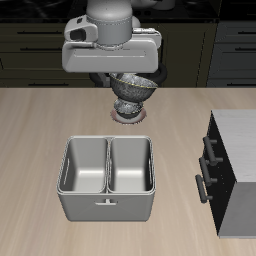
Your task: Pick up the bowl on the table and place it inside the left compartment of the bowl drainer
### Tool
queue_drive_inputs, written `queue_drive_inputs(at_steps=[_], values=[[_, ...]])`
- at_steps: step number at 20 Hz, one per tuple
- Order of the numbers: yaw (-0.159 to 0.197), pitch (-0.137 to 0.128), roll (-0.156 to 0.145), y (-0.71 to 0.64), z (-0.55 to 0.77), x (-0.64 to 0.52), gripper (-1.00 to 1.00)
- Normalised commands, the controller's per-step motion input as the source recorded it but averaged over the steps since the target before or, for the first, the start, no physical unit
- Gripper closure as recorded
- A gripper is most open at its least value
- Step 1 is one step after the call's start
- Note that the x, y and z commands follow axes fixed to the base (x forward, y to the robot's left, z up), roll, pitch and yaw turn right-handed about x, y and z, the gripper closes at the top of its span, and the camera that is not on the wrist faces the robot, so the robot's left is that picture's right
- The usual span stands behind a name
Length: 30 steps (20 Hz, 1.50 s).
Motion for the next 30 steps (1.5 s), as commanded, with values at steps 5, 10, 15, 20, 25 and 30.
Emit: queue_drive_inputs(at_steps=[5, 10, 15, 20, 25, 30], values=[[-0.008, 0.025, 0.044, 0.30, -0.17, 0.15, 1.00], [-0.002, 0.026, 0.021, 0.20, -0.18, 0.09, 1.00], [0.009, 0.029, -0.006, -0.02, -0.21, 0.05, 1.00], [0.007, 0.032, -0.001, -0.05, -0.25, 0.03, 1.00], [0.006, 0.040, -0.013, -0.07, -0.31, 0.04, 1.00], [0.002, 0.030, -0.024, -0.12, -0.22, 0.01, 1.00]])
